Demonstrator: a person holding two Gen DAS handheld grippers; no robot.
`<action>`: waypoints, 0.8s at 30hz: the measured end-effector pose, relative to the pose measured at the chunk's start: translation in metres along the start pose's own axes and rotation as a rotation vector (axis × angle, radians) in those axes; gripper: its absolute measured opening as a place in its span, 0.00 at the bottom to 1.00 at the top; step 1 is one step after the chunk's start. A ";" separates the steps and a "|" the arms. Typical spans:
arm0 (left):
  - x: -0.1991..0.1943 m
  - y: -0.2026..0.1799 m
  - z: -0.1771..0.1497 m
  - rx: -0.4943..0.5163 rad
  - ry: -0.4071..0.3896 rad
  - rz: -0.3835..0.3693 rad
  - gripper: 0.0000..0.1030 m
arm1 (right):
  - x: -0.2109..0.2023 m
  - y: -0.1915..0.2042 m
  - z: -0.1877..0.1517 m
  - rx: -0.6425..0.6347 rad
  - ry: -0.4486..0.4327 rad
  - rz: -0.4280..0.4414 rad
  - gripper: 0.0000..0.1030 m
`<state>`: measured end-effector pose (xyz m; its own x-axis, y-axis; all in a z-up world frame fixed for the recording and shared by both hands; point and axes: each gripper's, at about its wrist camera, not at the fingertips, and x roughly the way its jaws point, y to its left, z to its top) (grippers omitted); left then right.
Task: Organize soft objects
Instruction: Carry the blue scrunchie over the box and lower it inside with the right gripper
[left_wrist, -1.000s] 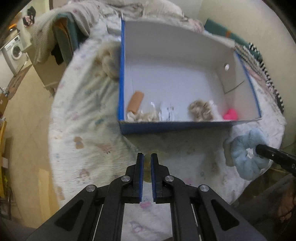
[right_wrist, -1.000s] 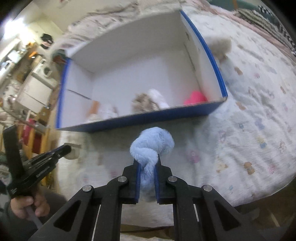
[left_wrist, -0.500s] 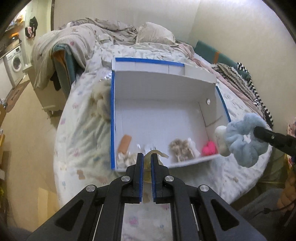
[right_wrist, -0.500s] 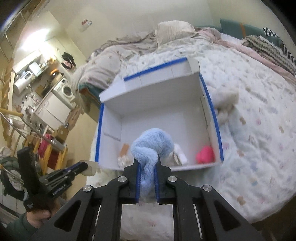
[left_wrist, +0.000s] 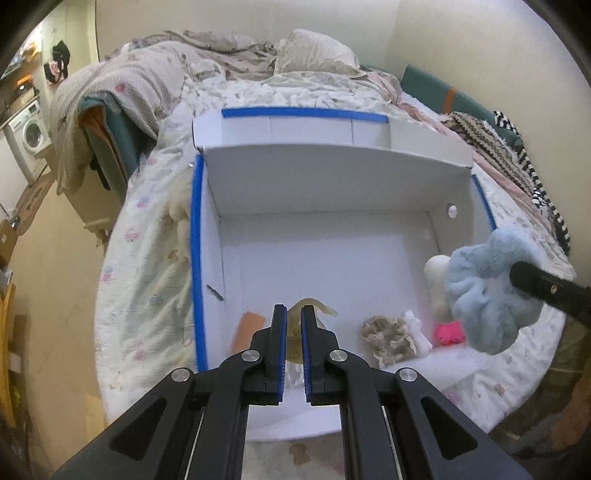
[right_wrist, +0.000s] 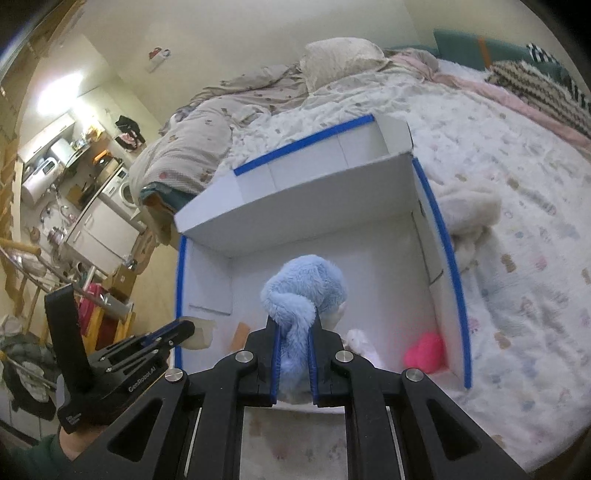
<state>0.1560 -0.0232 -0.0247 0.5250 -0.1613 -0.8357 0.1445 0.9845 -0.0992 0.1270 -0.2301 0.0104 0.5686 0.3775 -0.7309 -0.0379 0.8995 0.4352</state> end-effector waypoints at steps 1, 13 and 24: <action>0.007 0.001 0.000 -0.005 0.008 0.000 0.07 | 0.006 -0.003 -0.001 0.005 0.000 0.000 0.13; 0.048 -0.001 -0.001 -0.048 0.027 0.020 0.08 | 0.063 -0.021 -0.010 -0.053 0.059 -0.149 0.14; 0.053 -0.007 -0.006 -0.059 0.028 0.015 0.08 | 0.082 -0.024 -0.014 -0.030 0.099 -0.110 0.14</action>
<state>0.1777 -0.0383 -0.0717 0.5030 -0.1454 -0.8519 0.0867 0.9893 -0.1177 0.1630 -0.2178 -0.0677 0.4871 0.2952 -0.8219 -0.0054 0.9421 0.3352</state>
